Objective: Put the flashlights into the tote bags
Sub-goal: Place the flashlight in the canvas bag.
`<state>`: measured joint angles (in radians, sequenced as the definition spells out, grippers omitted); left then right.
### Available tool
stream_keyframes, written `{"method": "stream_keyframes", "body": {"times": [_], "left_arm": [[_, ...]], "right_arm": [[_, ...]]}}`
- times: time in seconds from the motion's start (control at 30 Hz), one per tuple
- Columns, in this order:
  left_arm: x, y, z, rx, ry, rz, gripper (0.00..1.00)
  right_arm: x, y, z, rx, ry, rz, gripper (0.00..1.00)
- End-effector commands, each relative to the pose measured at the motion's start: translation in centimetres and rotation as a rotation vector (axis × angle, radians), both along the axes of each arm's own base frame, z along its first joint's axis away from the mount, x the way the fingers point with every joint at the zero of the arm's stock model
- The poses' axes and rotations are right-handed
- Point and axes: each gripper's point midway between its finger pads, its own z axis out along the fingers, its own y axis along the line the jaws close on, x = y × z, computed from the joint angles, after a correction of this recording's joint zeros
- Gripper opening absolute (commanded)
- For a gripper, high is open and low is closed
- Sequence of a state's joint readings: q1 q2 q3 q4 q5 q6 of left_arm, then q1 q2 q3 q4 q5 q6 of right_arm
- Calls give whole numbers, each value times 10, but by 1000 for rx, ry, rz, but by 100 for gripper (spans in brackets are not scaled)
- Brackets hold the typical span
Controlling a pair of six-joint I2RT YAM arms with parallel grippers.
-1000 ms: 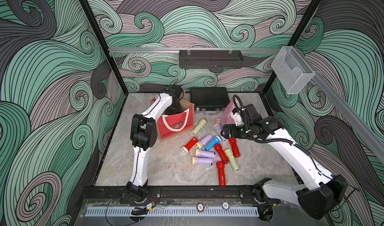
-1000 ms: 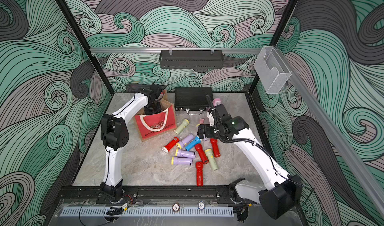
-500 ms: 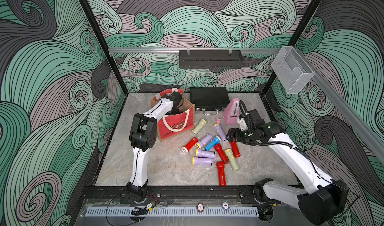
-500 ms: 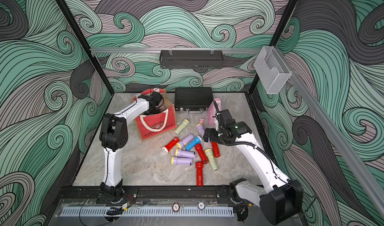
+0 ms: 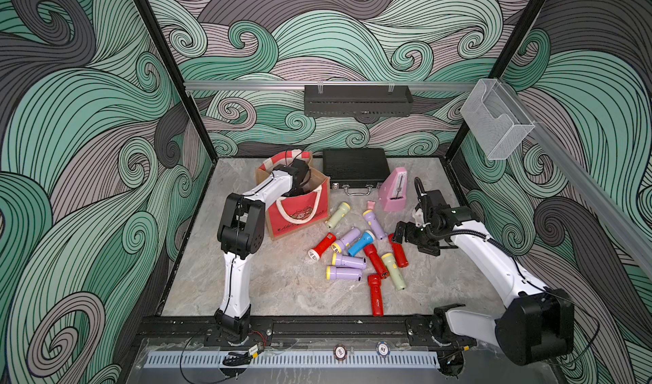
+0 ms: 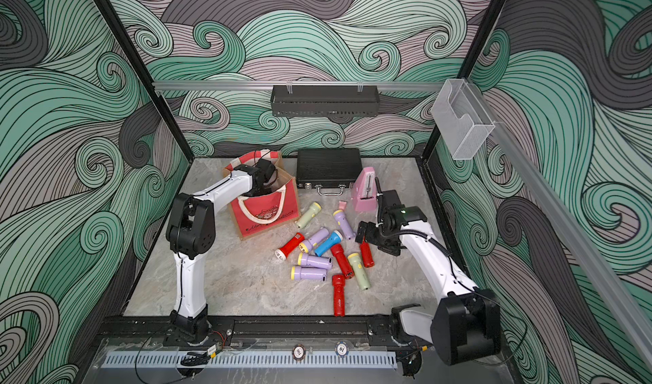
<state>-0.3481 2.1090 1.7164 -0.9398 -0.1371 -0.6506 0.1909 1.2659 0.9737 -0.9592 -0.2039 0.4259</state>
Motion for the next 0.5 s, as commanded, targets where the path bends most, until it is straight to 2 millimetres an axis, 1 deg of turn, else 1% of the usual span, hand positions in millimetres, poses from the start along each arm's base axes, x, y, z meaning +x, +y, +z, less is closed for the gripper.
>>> {"method": "stream_keyframes", "body": {"times": [0.0,0.07,0.17,0.27,0.4,0.47], "left_arm": [[3,2,37,-15,-76,-4,53],[3,3,49,-22,-101,-3,59],[2,0,64,-45,-129,-18,72],[-5,0,78,-55,-137,-26,81],[-18,0,98,-76,-166,-53,88],[-25,-4,110,-105,-186,-90,90]], "right_arm": [[2,-4,-12,-8,26,7,98],[5,-4,-17,-6,37,8,98],[10,-5,-24,-15,46,16,97],[15,-5,-34,-23,66,26,96],[19,-7,-51,-42,104,34,93],[21,-8,-59,-46,117,35,91]]}}
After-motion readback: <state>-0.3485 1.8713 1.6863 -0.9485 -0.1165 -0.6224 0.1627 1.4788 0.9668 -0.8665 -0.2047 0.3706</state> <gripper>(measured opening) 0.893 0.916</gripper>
